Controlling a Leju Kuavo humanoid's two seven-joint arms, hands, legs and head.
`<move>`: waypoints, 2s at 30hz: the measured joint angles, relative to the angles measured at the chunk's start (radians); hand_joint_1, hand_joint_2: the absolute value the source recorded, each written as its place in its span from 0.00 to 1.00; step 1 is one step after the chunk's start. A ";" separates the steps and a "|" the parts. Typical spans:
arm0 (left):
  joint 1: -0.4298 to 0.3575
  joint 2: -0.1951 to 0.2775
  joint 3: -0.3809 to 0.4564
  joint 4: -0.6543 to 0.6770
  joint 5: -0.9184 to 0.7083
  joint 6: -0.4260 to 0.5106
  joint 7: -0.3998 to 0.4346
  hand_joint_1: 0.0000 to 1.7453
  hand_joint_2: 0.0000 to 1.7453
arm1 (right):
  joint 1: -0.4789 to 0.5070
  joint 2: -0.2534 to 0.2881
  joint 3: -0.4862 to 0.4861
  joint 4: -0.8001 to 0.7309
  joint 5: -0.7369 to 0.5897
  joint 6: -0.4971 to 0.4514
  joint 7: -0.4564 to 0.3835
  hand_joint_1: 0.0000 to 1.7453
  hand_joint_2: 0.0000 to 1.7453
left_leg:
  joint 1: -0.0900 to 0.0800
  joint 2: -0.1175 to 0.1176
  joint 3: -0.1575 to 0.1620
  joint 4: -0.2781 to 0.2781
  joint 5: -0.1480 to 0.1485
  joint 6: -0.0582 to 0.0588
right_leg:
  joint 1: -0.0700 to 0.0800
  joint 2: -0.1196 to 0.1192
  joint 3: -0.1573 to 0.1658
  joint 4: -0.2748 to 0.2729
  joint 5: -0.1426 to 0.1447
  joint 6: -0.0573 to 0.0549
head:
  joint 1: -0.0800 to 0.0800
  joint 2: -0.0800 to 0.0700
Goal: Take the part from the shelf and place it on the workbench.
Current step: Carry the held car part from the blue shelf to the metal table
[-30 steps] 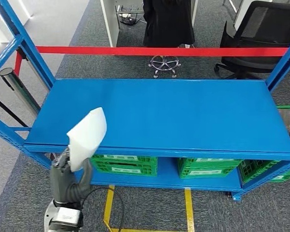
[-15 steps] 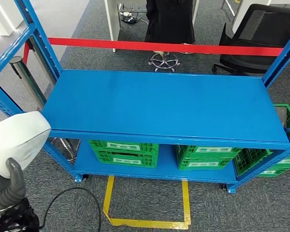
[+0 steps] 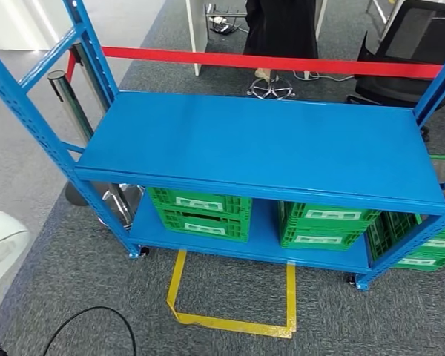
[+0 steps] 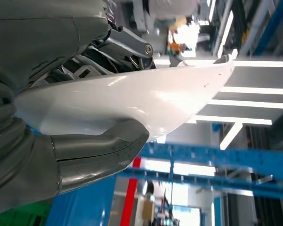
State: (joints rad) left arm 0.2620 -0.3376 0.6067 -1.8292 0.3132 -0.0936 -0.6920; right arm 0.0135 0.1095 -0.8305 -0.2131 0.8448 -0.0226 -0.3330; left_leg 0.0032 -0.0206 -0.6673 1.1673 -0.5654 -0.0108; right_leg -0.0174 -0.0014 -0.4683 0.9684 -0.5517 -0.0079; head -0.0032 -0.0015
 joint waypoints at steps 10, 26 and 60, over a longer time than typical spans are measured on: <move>0.008 -0.001 0.098 0.036 0.048 0.094 0.000 1.00 1.00 | -0.011 0.000 -0.018 0.000 0.034 0.011 0.012 0.00 0.00 | 0.000 0.066 0.214 -0.172 0.025 0.009 | 0.007 -0.106 -0.084 0.043 0.061 0.032 | 0.000 0.000; 0.068 -0.018 0.118 0.051 0.063 0.074 0.000 1.00 1.00 | -0.018 0.003 -0.026 0.000 0.081 0.020 0.001 0.00 0.00 | -0.024 -0.086 0.019 -0.164 0.192 0.030 | 0.027 0.074 0.082 -0.029 -0.050 -0.006 | 0.000 0.000; 0.168 -0.020 -0.047 -0.146 -0.134 0.161 0.000 1.00 1.00 | -0.018 0.016 -0.030 0.002 0.147 0.019 -0.017 0.00 0.00 | -0.011 -0.049 0.002 -0.095 0.098 -0.003 | 0.010 0.020 0.033 -0.010 -0.014 -0.014 | -0.014 0.000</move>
State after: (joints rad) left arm 0.4305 -0.3575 0.5602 -1.9756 0.1795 0.0672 -0.6924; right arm -0.0045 0.1260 -0.8609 -0.2116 0.9915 -0.0039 -0.3502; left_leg -0.0074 -0.0691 -0.6649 1.0726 -0.4669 -0.0135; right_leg -0.0072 0.0186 -0.4356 0.9585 -0.5659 -0.0219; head -0.0174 -0.0015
